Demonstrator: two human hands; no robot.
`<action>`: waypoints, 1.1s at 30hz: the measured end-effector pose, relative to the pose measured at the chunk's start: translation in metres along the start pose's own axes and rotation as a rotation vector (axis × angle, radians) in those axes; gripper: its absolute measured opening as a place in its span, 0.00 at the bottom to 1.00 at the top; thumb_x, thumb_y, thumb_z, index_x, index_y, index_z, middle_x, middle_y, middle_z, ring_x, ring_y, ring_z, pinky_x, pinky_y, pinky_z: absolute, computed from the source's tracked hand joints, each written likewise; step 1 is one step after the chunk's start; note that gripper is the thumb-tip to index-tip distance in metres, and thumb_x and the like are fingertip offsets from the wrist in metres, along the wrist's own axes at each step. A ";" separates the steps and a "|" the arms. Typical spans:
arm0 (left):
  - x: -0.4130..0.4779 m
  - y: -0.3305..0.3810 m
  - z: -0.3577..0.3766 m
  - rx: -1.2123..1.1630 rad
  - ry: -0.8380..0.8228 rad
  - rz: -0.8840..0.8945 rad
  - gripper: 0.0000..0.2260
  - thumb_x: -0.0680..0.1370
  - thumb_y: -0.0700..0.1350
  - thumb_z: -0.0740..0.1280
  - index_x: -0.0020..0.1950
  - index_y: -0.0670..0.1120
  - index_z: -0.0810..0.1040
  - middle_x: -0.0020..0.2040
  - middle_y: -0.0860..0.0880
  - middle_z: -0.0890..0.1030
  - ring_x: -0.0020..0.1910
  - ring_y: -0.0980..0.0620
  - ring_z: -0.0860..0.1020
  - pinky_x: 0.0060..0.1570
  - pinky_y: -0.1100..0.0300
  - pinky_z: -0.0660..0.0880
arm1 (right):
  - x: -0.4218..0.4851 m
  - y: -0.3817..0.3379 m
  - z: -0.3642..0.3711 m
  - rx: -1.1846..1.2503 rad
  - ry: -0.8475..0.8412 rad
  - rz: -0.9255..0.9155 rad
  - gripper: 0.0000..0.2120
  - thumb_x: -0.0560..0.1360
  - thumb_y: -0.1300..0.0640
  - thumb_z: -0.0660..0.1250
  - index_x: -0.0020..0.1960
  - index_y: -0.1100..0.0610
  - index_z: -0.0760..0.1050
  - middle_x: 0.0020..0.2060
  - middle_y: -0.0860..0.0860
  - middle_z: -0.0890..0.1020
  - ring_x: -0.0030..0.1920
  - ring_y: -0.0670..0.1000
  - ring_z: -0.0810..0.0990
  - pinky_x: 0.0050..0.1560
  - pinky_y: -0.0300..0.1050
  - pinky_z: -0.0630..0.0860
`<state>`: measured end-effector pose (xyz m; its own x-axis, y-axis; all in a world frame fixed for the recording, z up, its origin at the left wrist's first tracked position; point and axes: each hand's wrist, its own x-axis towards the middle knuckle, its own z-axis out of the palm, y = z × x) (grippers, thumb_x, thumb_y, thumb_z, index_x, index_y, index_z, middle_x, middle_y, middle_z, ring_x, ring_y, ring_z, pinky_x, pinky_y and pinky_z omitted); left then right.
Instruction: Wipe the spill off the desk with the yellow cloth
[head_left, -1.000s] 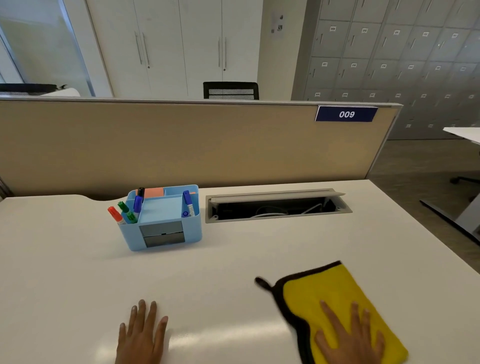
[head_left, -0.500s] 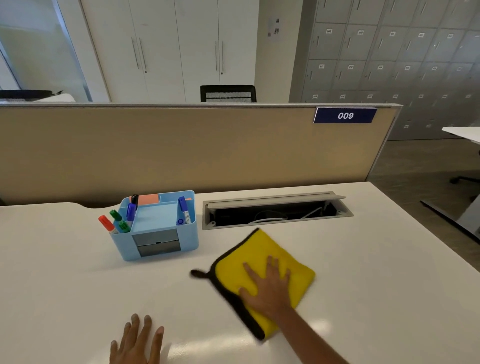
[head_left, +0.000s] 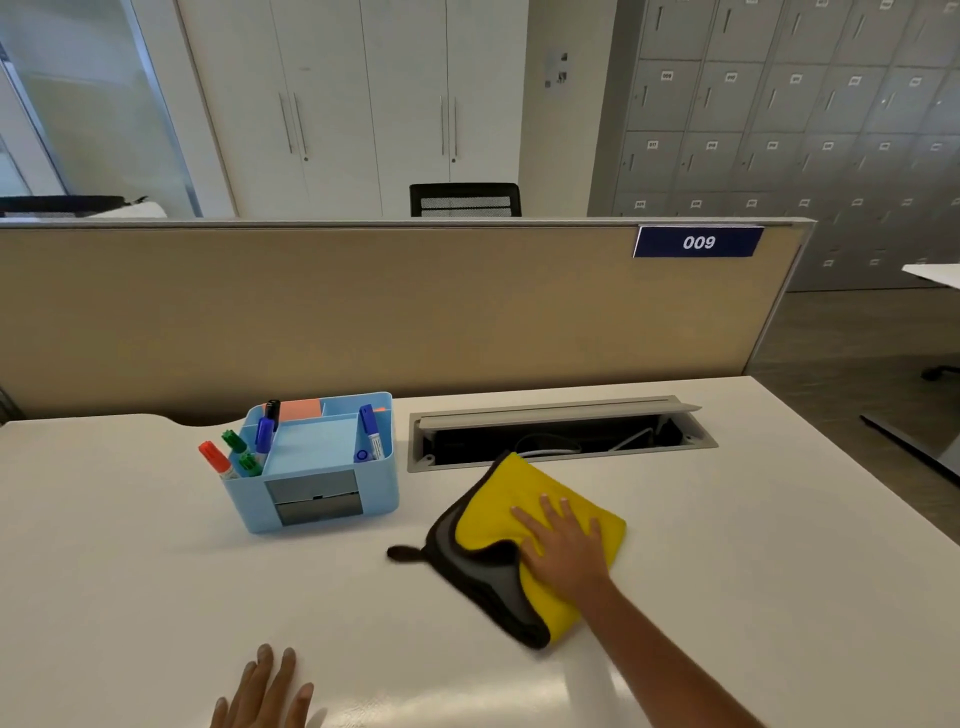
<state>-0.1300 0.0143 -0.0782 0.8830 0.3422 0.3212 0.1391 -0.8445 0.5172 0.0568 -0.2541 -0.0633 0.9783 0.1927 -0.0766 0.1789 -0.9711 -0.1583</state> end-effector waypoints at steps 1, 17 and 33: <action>-0.001 -0.003 0.001 0.018 0.025 0.012 0.17 0.74 0.68 0.38 0.63 0.76 0.47 0.66 0.81 0.48 0.67 0.73 0.59 0.48 0.30 0.70 | 0.003 0.010 -0.003 0.004 0.015 0.044 0.23 0.79 0.43 0.49 0.73 0.37 0.50 0.77 0.49 0.52 0.77 0.54 0.49 0.72 0.63 0.51; 0.003 0.019 -0.020 0.007 -0.423 -0.271 0.61 0.56 0.78 0.27 0.63 0.36 0.70 0.67 0.32 0.68 0.68 0.32 0.66 0.65 0.34 0.60 | -0.167 0.117 -0.005 -0.062 0.141 0.613 0.24 0.78 0.41 0.49 0.73 0.37 0.47 0.76 0.45 0.56 0.75 0.52 0.55 0.73 0.59 0.57; -0.026 0.067 0.005 0.020 -0.440 -0.268 0.63 0.47 0.76 0.20 0.72 0.46 0.55 0.75 0.41 0.56 0.75 0.42 0.50 0.72 0.43 0.49 | -0.215 -0.029 0.052 -0.117 0.466 0.107 0.34 0.72 0.32 0.34 0.74 0.45 0.35 0.76 0.52 0.35 0.75 0.55 0.34 0.71 0.61 0.32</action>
<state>-0.1413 -0.0531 -0.0556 0.9196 0.3454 -0.1872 0.3911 -0.7599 0.5192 -0.1643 -0.2596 -0.0935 0.9297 0.0332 0.3668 0.0591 -0.9965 -0.0597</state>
